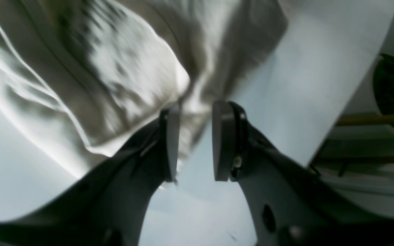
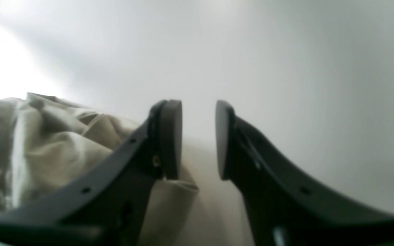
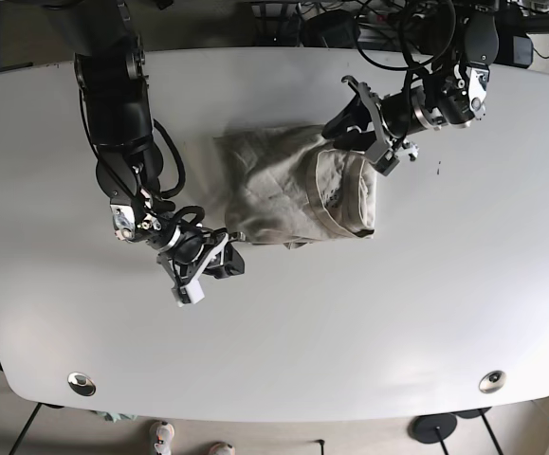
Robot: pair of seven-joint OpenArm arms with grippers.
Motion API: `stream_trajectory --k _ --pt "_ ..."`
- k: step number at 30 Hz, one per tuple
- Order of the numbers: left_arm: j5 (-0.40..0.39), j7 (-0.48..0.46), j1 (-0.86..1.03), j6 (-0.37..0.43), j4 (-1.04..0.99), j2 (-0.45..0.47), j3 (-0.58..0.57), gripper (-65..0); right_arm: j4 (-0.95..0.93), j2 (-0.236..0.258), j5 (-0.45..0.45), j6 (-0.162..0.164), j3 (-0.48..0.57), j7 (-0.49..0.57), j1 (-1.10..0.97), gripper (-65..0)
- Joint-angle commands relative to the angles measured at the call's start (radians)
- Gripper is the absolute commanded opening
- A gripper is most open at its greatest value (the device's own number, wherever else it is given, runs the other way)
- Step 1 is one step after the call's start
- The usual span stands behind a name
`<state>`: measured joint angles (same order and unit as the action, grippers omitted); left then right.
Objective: Fold the T-shirt properly
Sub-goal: 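Grasp the beige bundle with both grippers and rotate it upright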
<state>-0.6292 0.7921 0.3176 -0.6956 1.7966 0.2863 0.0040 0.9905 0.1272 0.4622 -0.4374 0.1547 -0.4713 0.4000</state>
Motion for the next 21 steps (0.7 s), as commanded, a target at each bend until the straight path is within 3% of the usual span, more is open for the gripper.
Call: stream_trajectory --k 1,2,3,11,15,21 --pt "-0.010 -0.026 0.007 -0.003 0.006 0.004 0.006 -54.9 -0.029 -0.014 -0.043 -0.033 -0.004 0.027 0.052 -49.5" --pt "0.016 -0.026 0.010 -0.003 -0.017 0.001 0.006 -58.5 -0.052 -0.028 -0.078 -0.077 -0.004 0.029 0.056 -49.6" --pt "0.042 -0.027 0.008 -0.003 -0.045 -0.003 0.006 -60.0 -0.055 -0.036 -0.105 -0.097 -0.005 0.039 0.055 -49.6" --pt "0.052 -0.027 -0.079 0.000 -0.206 -0.022 0.055 -60.6 -0.058 -0.004 -0.130 -0.108 -0.007 0.099 0.007 -49.6" --pt "0.053 -0.027 -0.208 -0.003 -0.306 -0.022 0.052 -60.4 -0.057 0.025 -0.130 -0.160 -0.008 0.131 -0.036 -49.8" --pt "0.053 -0.027 -0.470 -0.003 -0.587 -0.022 0.050 -60.3 0.040 0.058 -0.128 -0.168 -0.008 0.142 -0.169 -49.9"
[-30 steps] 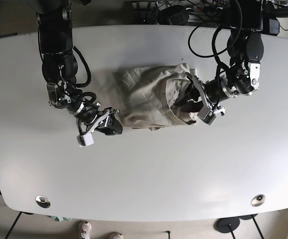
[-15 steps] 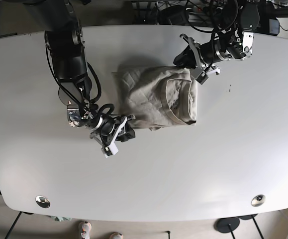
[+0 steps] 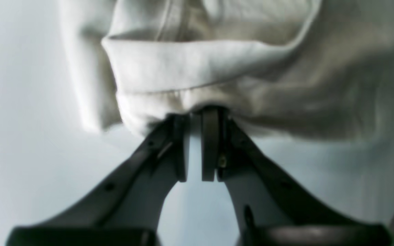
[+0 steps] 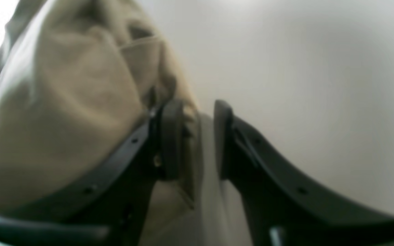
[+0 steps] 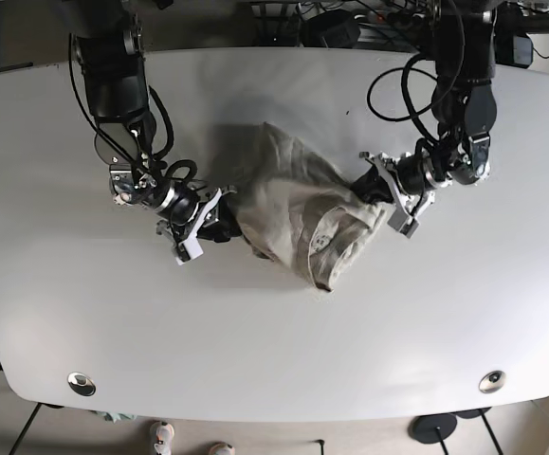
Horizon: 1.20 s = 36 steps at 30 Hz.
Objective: Fold the T-shirt properly
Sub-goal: 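Grasp the beige bundle with both grippers and rotate it upright, then lower the left gripper onto the folded shirt and press it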
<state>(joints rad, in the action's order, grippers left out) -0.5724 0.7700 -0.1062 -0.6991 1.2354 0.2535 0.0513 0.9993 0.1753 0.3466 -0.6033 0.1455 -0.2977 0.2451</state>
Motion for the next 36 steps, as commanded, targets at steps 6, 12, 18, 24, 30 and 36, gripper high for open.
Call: stream_trajectory --k 6,12,18,24,30,36 --pt "-0.004 -0.050 -0.261 0.001 -0.259 0.011 -0.014 -60.1 0.191 0.010 -0.013 0.004 0.001 -0.039 -0.145 -49.9" --pt "-0.004 -0.160 -0.375 0.002 -0.398 0.011 -0.144 -60.1 0.287 -0.001 -0.013 0.006 0.003 -0.041 -0.257 -49.9" --pt "-0.007 -0.162 -0.419 0.002 -0.314 0.056 -0.143 -60.1 0.326 -0.026 -0.013 0.007 -0.001 -0.041 -0.278 -49.9" --pt "-0.004 -0.071 -0.355 0.135 0.027 0.076 -0.143 -52.9 0.494 -0.012 -0.013 -0.002 -0.139 -0.145 -0.300 -49.9" --pt "0.004 -0.080 -0.148 0.530 0.333 -0.049 -0.156 -31.1 0.570 -0.012 -0.011 -0.004 -0.226 -0.211 -0.300 -49.9" --pt "0.300 -0.327 0.041 0.703 0.407 -0.150 -0.344 -30.6 0.565 -0.007 -0.011 -0.004 -0.241 -0.211 -0.296 -49.8"
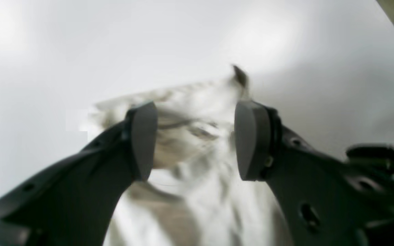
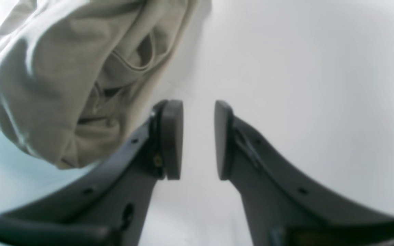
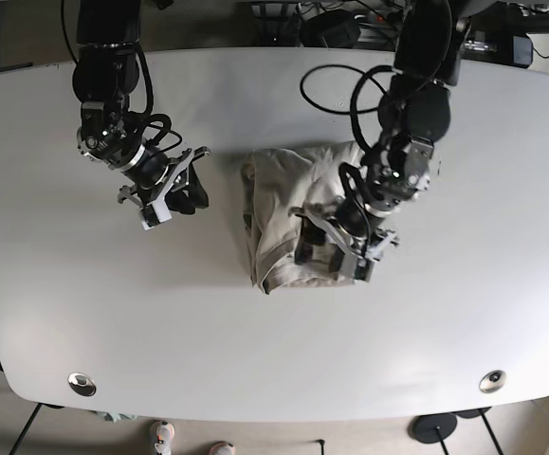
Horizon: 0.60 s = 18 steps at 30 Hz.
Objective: Fold the T-shirt properly
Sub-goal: 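Lower the left gripper onto the folded shirt and press it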
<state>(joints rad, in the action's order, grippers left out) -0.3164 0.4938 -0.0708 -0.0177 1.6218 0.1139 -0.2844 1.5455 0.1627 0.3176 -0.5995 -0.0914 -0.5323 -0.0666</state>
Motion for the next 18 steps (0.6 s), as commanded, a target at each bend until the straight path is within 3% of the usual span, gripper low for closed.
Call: stream_trajectory --k 1,3,5,10,15,18 --pt "0.098 -0.079 0.029 0.043 0.019 -0.030 -0.023 -30.6 0.019 0.005 0.018 -0.007 -0.005 0.024 0.015 -49.8" --pt "0.204 -0.113 0.087 0.092 0.011 -0.079 -0.025 -30.4 0.016 0.005 0.018 -0.007 -0.005 0.024 0.015 -49.8" --pt "0.245 -0.113 0.104 0.100 -0.005 -0.092 -0.025 -30.4 0.016 0.005 0.018 -0.007 -0.005 0.024 0.015 -49.8" --pt "0.245 -0.116 0.072 0.094 -0.271 -0.082 -0.025 -30.6 0.016 0.005 0.018 -0.007 -0.005 0.024 0.017 -49.8" --pt "0.245 -0.132 0.079 -0.094 -0.346 0.043 -0.009 -31.0 0.022 0.005 0.018 -0.007 -0.005 0.024 0.017 -49.8" --pt "0.247 -0.132 0.122 -0.206 -0.332 0.151 0.124 -30.8 0.022 0.005 0.018 -0.007 -0.005 0.024 0.017 -49.8"
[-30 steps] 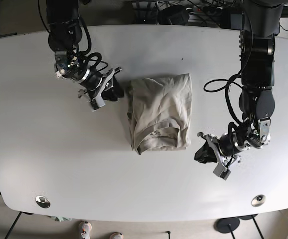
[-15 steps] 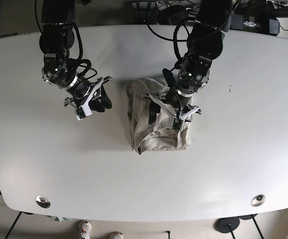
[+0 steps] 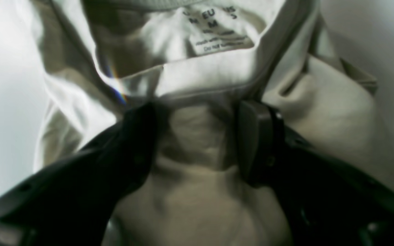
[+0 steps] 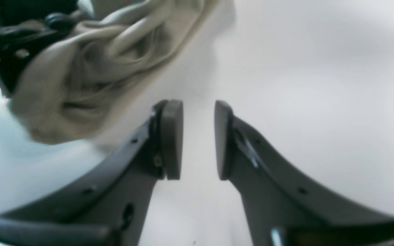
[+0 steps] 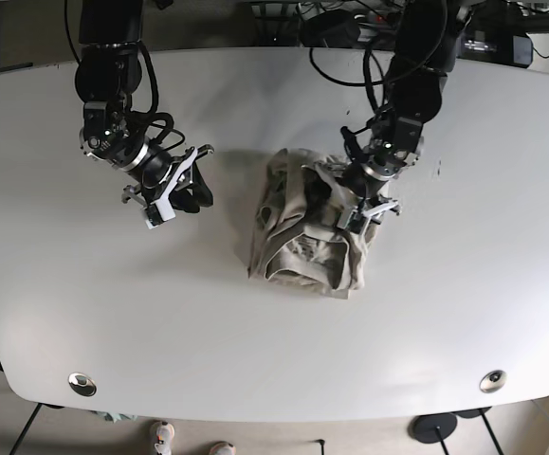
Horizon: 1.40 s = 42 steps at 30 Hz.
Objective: Fold the T-shirt properly
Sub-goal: 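Lower the left gripper onto the folded shirt and press it, then grasp the folded beige shirt with the left gripper and carry it off the table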
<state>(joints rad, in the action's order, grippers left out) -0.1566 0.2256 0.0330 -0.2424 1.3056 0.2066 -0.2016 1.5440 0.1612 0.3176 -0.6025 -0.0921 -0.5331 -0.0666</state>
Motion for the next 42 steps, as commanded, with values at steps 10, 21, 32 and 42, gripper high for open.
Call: stream_trajectory --k 10,21,32,42 --pt "0.087 0.197 0.034 -0.406 -0.223 0.434 0.429 -31.1 0.025 0.007 0.018 -0.004 -0.004 0.024 0.014 -49.8" --pt "0.082 -0.028 0.037 -0.456 -0.556 0.680 0.489 -31.1 0.043 0.008 0.010 -0.004 -0.002 0.026 0.011 -49.8" --pt "0.007 0.077 0.038 -0.456 -0.278 0.640 0.647 -31.1 0.074 0.010 0.004 0.000 -0.002 0.031 0.011 -49.8" --pt "0.015 0.084 0.107 -0.346 0.182 0.185 0.712 -31.2 0.028 0.057 -0.186 0.048 -0.005 0.273 -0.032 -49.8"
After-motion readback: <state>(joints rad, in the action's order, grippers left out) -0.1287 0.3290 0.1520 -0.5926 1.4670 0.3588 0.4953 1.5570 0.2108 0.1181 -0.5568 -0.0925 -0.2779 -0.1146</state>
